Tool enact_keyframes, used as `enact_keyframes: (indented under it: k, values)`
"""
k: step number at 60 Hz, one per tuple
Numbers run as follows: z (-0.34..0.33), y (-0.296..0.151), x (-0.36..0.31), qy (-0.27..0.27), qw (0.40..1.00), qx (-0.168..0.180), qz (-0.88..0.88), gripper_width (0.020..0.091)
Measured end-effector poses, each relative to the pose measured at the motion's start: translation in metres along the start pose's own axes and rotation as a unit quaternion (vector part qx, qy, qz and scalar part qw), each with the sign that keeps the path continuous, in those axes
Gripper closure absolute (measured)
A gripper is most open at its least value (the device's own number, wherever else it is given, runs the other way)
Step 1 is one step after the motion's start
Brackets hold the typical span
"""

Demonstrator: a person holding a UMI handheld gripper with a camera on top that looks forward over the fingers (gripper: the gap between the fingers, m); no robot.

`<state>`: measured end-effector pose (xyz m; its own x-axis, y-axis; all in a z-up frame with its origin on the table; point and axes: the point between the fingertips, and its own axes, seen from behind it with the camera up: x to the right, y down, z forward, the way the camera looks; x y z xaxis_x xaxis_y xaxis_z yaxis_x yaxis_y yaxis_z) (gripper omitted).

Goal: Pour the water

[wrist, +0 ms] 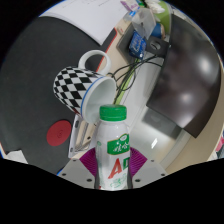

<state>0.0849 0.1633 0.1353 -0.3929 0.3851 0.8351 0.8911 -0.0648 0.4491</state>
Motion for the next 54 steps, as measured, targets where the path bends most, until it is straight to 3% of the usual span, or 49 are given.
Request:
enact_keyframes:
  k: [9, 20, 29, 39, 45, 54]
  values:
    - [0.001, -0.003, -0.009, -0.027, 0.999, -0.002, 0.038, 0.0731]
    - [-0.030, -0.005, 0.017, -0.036, 0.961, 0.057, 0.268, 0.0729]
    - [-0.055, 0.003, 0.017, -0.066, 0.870, 0.095, 0.479, 0.0730]
    - [-0.064, 0.009, 0.030, -0.057, 0.720, 0.176, 0.669, 0.0730]
    - [-0.044, 0.017, 0.020, -0.067, 0.637, 0.179, 0.747, 0.0732]
    - [-0.009, 0.005, -0.011, -0.089, 0.583, 0.167, 0.790, 0.0731]
